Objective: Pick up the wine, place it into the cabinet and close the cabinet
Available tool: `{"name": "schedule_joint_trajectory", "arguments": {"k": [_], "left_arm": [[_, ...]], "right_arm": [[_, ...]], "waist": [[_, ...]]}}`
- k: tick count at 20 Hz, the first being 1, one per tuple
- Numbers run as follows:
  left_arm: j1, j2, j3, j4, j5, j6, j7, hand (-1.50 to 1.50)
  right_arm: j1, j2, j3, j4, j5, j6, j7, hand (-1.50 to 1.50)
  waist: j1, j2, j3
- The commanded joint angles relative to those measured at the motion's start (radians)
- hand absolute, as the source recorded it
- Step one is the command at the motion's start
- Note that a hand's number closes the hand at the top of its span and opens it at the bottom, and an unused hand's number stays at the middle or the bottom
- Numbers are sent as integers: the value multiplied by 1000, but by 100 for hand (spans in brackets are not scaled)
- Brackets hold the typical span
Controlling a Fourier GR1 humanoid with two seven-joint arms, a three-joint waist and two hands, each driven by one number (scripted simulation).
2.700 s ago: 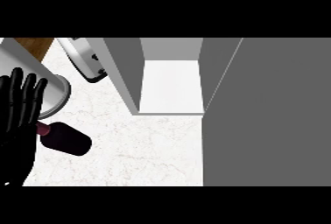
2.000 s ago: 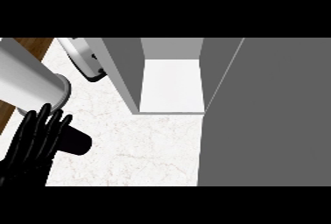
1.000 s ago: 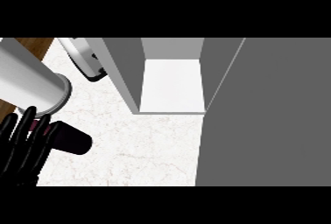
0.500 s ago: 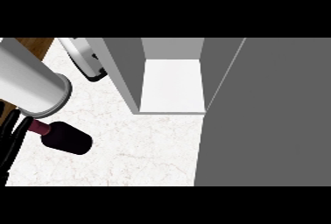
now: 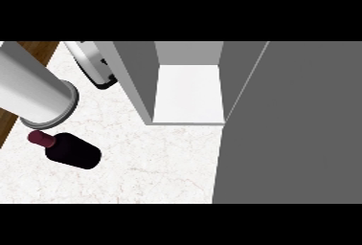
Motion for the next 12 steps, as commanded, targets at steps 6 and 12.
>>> {"name": "schedule_joint_trajectory", "arguments": {"k": [6, 12], "left_arm": [[-51, 59, 148, 121, 190, -53, 18, -150], [-57, 89, 173, 237, 224, -132, 12, -150]], "right_arm": [[69, 19, -3, -109, -38, 12, 6, -150], [54, 0, -41, -127, -84, 24, 37, -150]], "waist": [[-7, 2, 1], [-7, 2, 1]]}}
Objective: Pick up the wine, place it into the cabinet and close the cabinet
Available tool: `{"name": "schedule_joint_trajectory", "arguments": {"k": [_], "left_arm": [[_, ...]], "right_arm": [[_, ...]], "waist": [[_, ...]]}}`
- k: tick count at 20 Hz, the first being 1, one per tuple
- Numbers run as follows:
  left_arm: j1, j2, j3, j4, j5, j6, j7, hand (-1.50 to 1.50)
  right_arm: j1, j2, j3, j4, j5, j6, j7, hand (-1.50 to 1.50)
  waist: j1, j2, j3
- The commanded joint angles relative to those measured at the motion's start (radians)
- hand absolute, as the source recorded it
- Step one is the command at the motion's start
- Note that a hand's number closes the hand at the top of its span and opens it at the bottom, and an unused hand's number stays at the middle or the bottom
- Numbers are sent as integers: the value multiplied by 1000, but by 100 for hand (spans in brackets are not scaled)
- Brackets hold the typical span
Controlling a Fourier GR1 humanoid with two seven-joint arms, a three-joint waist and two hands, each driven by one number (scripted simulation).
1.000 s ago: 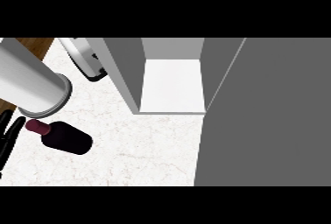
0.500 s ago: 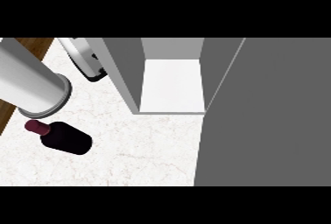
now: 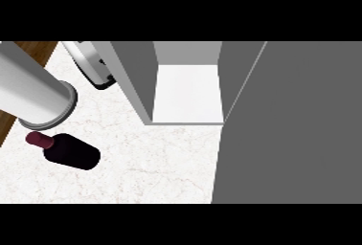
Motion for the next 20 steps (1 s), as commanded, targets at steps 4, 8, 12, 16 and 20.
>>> {"name": "schedule_joint_trajectory", "arguments": {"k": [4, 8, 12, 16, 20], "left_arm": [[89, -39, 15, 158, -10, -179, -116, -150], [67, -47, -2, 171, -42, -174, -115, -150], [30, -49, 5, 317, -92, -217, -201, -150], [-12, -68, 3, 451, -232, -237, -356, -150], [-60, -52, 12, 511, -237, -208, -369, -150]], "right_arm": [[83, -1, 0, -130, -54, 22, 24, -150], [19, -3, 4, -145, -46, 6, 80, -150], [18, 0, 8, -130, -40, 7, 85, -150], [-42, 6, 37, -158, -1, -33, 149, -150], [-9, -11, -5, -165, -41, -10, 131, -150]], "waist": [[0, 0, 0], [0, 0, 0], [-1, 0, 0], [-6, 1, -1], [-5, 1, 0]]}}
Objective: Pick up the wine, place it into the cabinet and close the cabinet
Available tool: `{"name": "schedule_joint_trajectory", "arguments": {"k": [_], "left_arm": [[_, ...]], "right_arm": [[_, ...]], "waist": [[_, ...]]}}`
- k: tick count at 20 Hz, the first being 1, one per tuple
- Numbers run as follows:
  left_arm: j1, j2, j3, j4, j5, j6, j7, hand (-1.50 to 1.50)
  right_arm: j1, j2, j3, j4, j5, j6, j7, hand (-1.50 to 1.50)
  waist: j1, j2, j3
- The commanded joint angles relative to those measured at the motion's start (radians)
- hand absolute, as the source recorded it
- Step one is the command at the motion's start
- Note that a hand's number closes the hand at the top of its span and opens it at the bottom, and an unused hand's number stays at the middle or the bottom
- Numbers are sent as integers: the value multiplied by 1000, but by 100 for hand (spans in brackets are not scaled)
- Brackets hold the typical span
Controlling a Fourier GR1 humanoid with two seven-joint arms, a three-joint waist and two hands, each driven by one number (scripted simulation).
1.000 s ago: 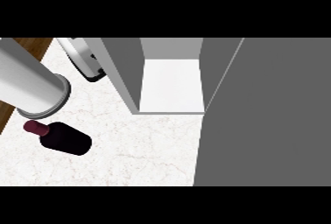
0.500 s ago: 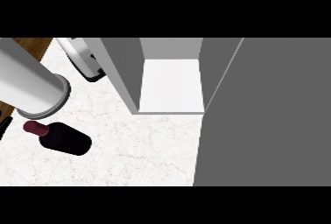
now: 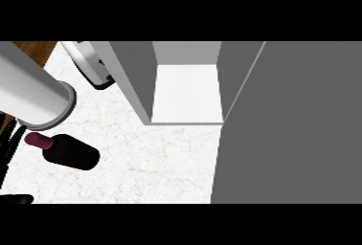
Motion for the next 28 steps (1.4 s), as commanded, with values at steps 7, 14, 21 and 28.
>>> {"name": "schedule_joint_trajectory", "arguments": {"k": [7, 14, 21, 28], "left_arm": [[-55, -18, -24, 200, -111, -14, -158, -150], [-120, 55, -19, 366, -117, -82, -213, -150], [-123, 60, -26, 450, -133, -116, -294, -150], [-92, 27, -65, 509, -203, -113, -408, -150]], "right_arm": [[31, -1, 12, -211, -35, -11, 117, -150], [50, 5, -6, -159, -51, 12, 55, -150], [25, 21, 48, -173, 12, -17, 94, -150], [47, 6, -13, -169, -35, 7, 67, -150]], "waist": [[-4, -2, 0], [-4, 0, 0], [0, -1, 0], [0, -1, 1]]}}
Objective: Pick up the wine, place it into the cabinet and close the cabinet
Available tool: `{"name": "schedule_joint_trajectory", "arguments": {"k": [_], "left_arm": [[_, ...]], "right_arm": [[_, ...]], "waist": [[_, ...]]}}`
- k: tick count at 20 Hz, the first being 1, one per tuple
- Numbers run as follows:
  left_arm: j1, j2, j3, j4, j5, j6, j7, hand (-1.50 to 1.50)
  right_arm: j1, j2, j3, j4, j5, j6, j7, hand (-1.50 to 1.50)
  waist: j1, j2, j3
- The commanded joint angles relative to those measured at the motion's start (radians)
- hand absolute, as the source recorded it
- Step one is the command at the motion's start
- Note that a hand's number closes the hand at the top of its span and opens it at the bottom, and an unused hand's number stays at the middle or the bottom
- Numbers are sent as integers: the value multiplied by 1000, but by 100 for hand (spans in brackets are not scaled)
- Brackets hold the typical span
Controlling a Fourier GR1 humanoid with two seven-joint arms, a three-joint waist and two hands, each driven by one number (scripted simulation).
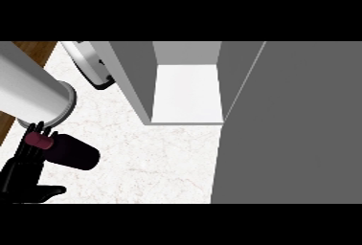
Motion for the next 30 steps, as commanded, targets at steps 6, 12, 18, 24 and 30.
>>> {"name": "schedule_joint_trajectory", "arguments": {"k": [6, 12, 18, 24, 30], "left_arm": [[-89, 36, -10, 220, -63, 1, -133, -150], [-147, 43, -28, 288, -81, 25, -162, -150], [-120, 19, -62, 351, -114, 14, -247, -150], [-194, 29, -52, 464, -107, 28, -312, -150], [-211, 49, -62, 465, -42, -81, -251, 150]], "right_arm": [[-32, -20, -95, -82, -125, 19, 41, -150], [-5, 11, -8, -125, -30, -7, 65, -150], [35, -11, -35, -168, -81, 17, 74, -150], [72, 26, 44, -154, 0, 6, 34, -150], [6, -15, -92, -106, -122, 27, 59, -150]], "waist": [[-1, 1, 0], [-2, 1, 0], [-3, 0, 0], [-4, 0, 0], [0, 0, 0]]}}
